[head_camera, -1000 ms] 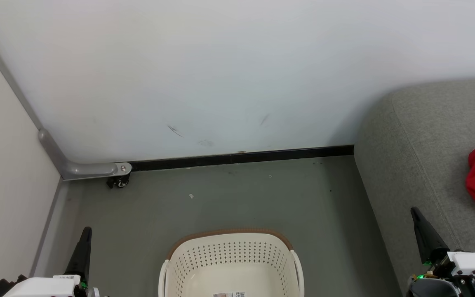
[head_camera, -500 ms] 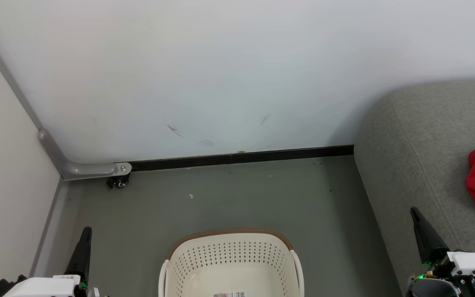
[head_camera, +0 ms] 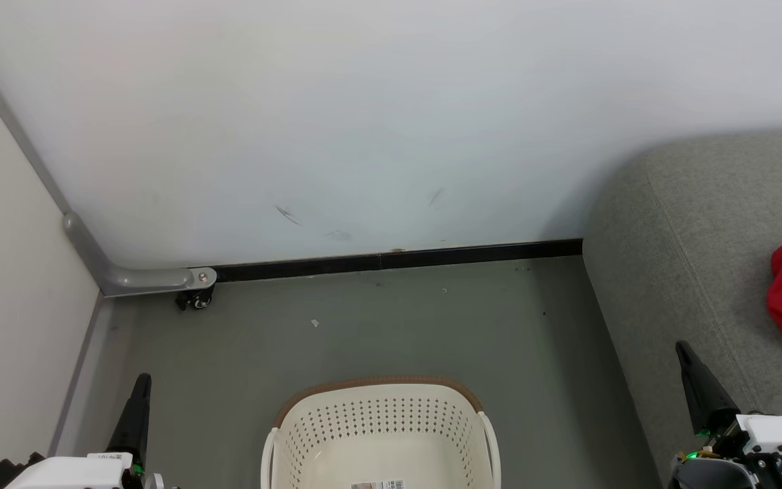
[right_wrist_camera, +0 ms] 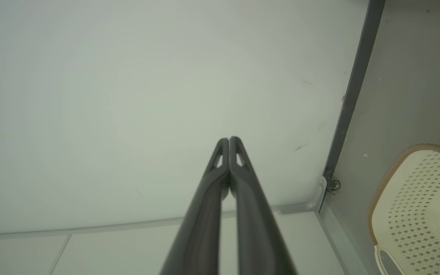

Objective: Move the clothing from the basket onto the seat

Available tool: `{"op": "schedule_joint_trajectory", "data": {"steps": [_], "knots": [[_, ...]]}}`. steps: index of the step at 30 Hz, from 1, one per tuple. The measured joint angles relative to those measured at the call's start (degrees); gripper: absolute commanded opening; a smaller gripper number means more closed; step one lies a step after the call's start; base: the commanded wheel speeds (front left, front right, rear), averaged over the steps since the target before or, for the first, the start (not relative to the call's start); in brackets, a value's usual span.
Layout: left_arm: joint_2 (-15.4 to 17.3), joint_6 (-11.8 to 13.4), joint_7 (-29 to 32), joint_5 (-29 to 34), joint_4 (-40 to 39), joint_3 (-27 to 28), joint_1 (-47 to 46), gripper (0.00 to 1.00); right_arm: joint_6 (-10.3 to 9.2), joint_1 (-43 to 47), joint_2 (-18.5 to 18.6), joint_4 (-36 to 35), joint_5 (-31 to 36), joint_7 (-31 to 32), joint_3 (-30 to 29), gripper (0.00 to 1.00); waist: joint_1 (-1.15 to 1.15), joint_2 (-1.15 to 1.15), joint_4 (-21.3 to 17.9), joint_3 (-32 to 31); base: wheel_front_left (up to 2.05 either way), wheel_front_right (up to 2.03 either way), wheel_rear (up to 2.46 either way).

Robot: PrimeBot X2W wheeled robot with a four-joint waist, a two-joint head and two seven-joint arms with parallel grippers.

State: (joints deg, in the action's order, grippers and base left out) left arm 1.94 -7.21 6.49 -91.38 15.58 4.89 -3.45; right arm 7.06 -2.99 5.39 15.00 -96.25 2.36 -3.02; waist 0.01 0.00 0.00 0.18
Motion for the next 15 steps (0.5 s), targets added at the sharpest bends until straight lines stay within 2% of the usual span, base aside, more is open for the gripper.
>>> {"op": "schedule_joint_trajectory", "data": {"steps": [15], "knots": [[0.0, 0.0, 0.0, 0.0, -0.01, 0.0, 0.0, 0.0, 0.0, 0.0, -0.05, 0.01, 0.02, 0.19, -0.08, 0.0, 0.0, 0.0, 0.0, 0.0, 0.0, 0.0, 0.0]]}}
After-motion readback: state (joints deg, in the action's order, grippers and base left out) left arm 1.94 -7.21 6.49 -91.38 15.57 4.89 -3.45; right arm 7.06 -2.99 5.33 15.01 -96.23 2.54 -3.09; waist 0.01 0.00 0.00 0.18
